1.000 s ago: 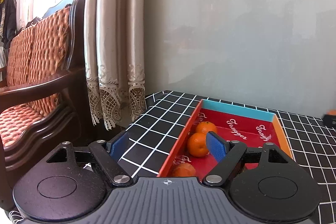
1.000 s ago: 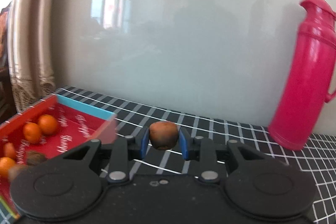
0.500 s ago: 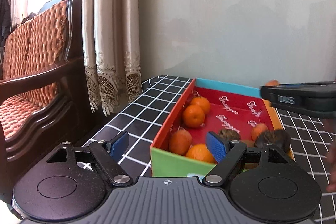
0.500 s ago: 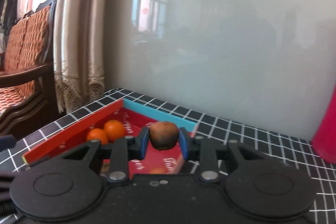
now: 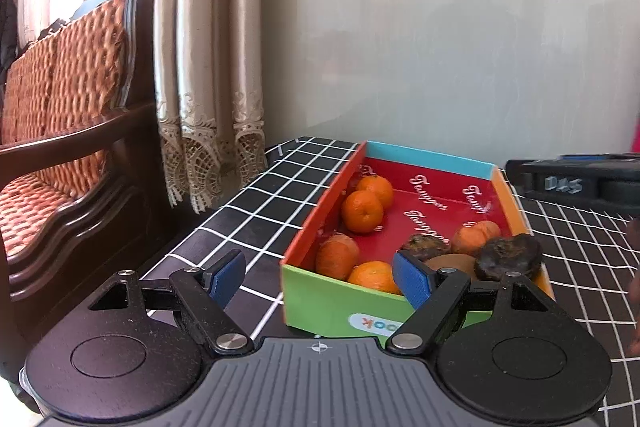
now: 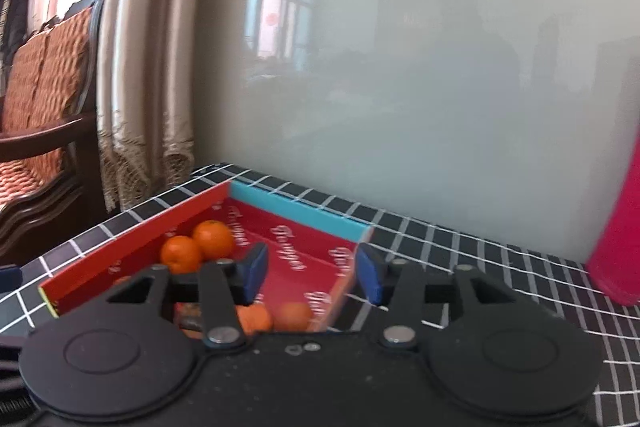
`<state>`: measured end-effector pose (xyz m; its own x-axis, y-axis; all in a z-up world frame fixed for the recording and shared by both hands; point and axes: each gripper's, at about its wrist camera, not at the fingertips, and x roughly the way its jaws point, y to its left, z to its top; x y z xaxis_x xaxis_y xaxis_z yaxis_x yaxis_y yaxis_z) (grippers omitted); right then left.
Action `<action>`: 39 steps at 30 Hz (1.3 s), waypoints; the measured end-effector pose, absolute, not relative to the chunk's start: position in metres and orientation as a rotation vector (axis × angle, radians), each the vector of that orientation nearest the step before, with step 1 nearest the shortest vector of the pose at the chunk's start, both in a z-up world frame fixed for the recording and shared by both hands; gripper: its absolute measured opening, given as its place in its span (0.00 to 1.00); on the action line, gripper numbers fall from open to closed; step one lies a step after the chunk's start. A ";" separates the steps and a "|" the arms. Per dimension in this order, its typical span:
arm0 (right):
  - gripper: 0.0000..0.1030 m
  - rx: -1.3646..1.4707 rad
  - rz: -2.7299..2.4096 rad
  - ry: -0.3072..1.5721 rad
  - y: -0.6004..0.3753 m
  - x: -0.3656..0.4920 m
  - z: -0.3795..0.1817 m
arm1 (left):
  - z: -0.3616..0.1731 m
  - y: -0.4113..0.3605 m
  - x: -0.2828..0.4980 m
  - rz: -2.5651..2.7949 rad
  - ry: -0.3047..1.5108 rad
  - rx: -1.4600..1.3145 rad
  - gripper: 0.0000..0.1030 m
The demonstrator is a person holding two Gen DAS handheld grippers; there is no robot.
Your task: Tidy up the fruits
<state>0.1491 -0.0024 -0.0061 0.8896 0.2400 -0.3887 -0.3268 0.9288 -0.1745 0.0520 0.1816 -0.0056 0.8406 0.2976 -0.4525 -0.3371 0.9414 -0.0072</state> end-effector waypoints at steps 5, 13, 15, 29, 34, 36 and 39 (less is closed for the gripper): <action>0.85 -0.209 0.238 0.321 -0.042 0.135 0.010 | 0.001 0.168 0.041 0.324 0.417 -0.094 1.00; 1.00 -0.168 0.137 0.285 -0.109 0.078 0.007 | 0.017 0.136 0.019 0.307 0.390 -0.046 1.00; 1.00 -0.147 0.119 0.263 -0.124 0.062 0.007 | 0.019 0.127 0.008 0.292 0.394 -0.047 1.00; 1.00 -0.007 0.045 0.286 -0.183 -0.007 -0.016 | 0.020 0.073 -0.040 0.239 0.342 0.035 1.00; 1.00 -0.096 0.037 0.257 -0.172 -0.008 -0.019 | 0.016 0.067 -0.032 0.270 0.354 0.096 1.00; 1.00 -0.112 0.030 0.242 -0.172 -0.009 -0.015 | 0.016 0.069 -0.031 0.286 0.363 0.086 1.00; 1.00 -0.145 0.014 0.228 -0.172 -0.009 -0.012 | 0.017 0.073 -0.031 0.296 0.365 0.046 1.00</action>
